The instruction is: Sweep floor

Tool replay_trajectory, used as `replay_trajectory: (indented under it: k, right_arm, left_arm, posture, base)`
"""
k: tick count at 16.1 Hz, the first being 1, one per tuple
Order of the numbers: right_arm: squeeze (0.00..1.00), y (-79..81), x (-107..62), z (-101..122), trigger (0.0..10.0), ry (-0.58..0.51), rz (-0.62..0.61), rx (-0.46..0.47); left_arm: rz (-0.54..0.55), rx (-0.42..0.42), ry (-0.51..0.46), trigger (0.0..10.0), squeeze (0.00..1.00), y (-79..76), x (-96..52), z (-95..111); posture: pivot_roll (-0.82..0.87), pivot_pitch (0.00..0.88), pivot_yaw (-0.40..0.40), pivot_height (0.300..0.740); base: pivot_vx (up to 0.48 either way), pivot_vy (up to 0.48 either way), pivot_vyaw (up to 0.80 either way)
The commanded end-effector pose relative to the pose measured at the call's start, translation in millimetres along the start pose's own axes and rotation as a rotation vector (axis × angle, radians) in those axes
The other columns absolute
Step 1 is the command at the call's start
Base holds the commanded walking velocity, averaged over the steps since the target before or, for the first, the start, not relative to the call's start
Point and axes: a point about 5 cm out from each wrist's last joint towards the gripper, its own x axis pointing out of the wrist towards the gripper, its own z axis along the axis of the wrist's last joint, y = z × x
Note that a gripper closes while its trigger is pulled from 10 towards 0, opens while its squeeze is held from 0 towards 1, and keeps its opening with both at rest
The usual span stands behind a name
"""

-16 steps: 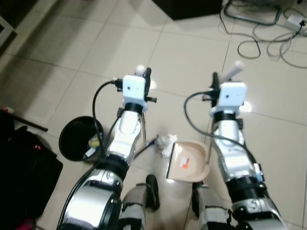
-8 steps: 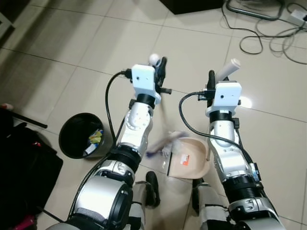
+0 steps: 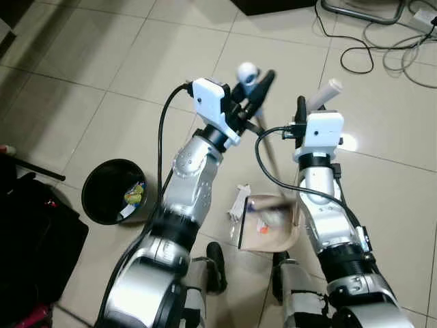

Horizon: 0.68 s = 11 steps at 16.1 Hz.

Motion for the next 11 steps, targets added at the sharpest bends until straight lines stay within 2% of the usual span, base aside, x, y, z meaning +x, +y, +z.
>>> replay_trajectory:
  k: [1, 3, 6, 7, 9, 11]
  right_arm:
    - [0.00, 2.8, -10.8, -20.0, 10.0, 0.104, 0.015, 0.002]
    - [0.00, -4.0, -7.9, -20.2, 10.0, 0.102, -0.005, 0.005]
    - [0.00, -13.0, -6.0, -23.4, 10.0, 0.105, -0.021, 0.006]
    - [0.00, -17.8, -6.4, -24.3, 10.0, 0.103, -0.035, 0.010]
    - [0.00, -20.8, -5.6, -25.3, 10.0, 0.107, -0.044, 0.017]
    - [0.00, -23.8, -7.8, -25.7, 10.0, 0.107, -0.052, 0.032]
  left_arm:
    - [-0.024, -0.084, 0.000, 10.0, 0.00, -8.4, -3.5, -5.6]
    - [-0.024, -0.074, 0.014, 10.0, 0.00, 4.8, -13.8, 7.5]
    - [0.047, -0.043, -0.012, 10.0, 0.00, 23.8, -15.4, 28.8]
    - [0.079, -0.012, -0.041, 10.0, 0.00, 30.9, -11.4, 41.2]
    - [0.098, 0.009, -0.051, 10.0, 0.00, 35.7, -7.0, 47.2]
    - [0.118, 0.075, -0.042, 10.0, 0.00, 44.1, -0.7, 55.1]
  posture:
    - [0.07, 0.371, 0.153, 0.740]
    - [0.07, 0.340, 0.150, 0.740]
    - [0.07, 0.292, 0.140, 0.740]
    - [0.06, 0.259, 0.132, 0.740]
    - [0.06, 0.238, 0.129, 0.740]
    - [0.05, 0.208, 0.130, 0.740]
  base:
    - [0.000, 0.000, 0.00]
    - [0.000, 0.000, 0.00]
    - [0.000, 0.000, 0.00]
    - [0.000, 0.000, 0.00]
    - [0.000, 0.000, 0.00]
    - [0.000, 0.000, 0.00]
